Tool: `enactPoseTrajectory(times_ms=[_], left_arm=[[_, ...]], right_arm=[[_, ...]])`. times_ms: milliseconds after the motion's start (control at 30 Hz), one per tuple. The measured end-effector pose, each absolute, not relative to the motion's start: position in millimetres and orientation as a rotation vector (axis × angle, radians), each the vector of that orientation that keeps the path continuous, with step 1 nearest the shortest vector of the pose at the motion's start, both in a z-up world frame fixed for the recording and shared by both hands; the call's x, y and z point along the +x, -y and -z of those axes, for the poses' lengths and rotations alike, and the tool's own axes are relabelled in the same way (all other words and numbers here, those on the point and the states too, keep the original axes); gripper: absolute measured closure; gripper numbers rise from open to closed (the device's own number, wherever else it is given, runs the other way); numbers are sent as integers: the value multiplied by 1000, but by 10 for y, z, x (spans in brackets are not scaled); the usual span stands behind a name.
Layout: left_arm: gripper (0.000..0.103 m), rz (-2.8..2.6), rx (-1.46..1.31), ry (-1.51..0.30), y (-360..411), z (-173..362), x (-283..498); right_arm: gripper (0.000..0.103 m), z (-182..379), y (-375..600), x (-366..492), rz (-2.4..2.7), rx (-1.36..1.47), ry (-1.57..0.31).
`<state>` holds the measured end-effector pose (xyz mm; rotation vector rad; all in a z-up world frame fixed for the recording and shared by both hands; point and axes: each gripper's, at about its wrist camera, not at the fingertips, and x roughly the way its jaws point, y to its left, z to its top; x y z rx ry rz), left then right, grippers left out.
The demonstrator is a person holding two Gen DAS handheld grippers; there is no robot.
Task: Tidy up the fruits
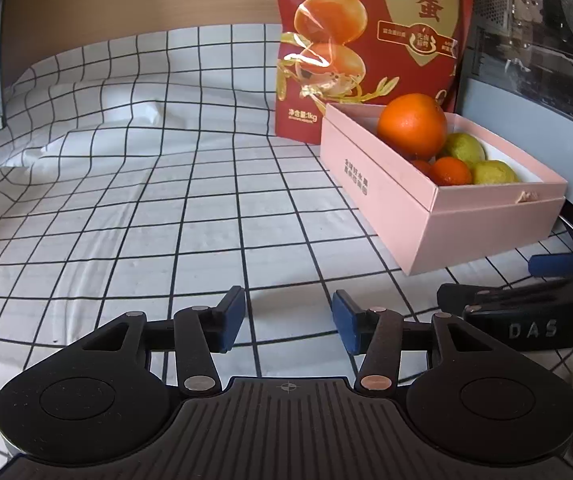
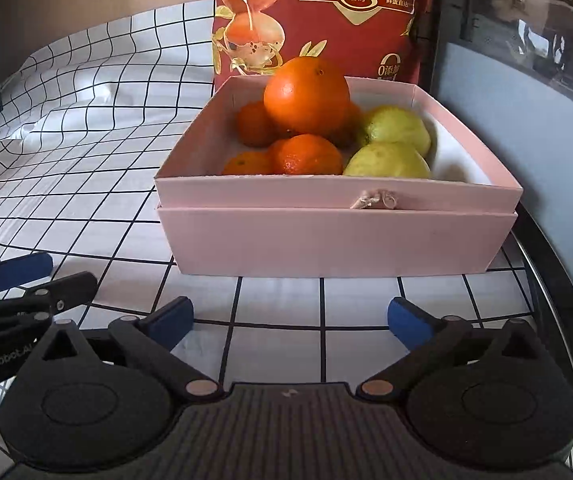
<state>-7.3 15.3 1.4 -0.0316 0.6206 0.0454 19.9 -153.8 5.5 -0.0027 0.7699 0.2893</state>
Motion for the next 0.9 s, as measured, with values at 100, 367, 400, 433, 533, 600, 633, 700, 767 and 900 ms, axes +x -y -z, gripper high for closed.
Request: enactPoseTrajectory(times_ms=[100,367,400,433,533,600,633,700,767,900], left_arm=[[49,-52,-13,-624,-123,-14,-61],[48,-54,-11,-625,-126,-12,-56],[48,-55,-13,-626,-128,-14,-53],[48,-53,-15,-626,-133,-14,-51],[48,-51,-14,-626,-139,-14,-50],[48,-52,-15,-626,-137,-15,-52],[48,-52,-15,-626,-136,-15,-52],[48,-52,-16,-627,-135,-15,-54],[48,-51,-17,-627,-134,-16,-54],[48,-50,-18,-627,-139,-16,-56]], right_arm=[[0,-19,1492,109,-266,8,-706],[0,-27,1530,101,-270,14,-707],[0,-28,1536,101,-270,14,-707],[0,-27,1529,101,-270,14,-707],[0,-27,1530,101,-270,13,-707],[0,-29,1540,101,-270,14,-707],[0,-28,1530,102,-270,14,-707],[0,-28,1531,102,-270,14,-707],[0,-28,1530,102,-270,14,-707],[0,-28,1529,102,-270,14,-707]])
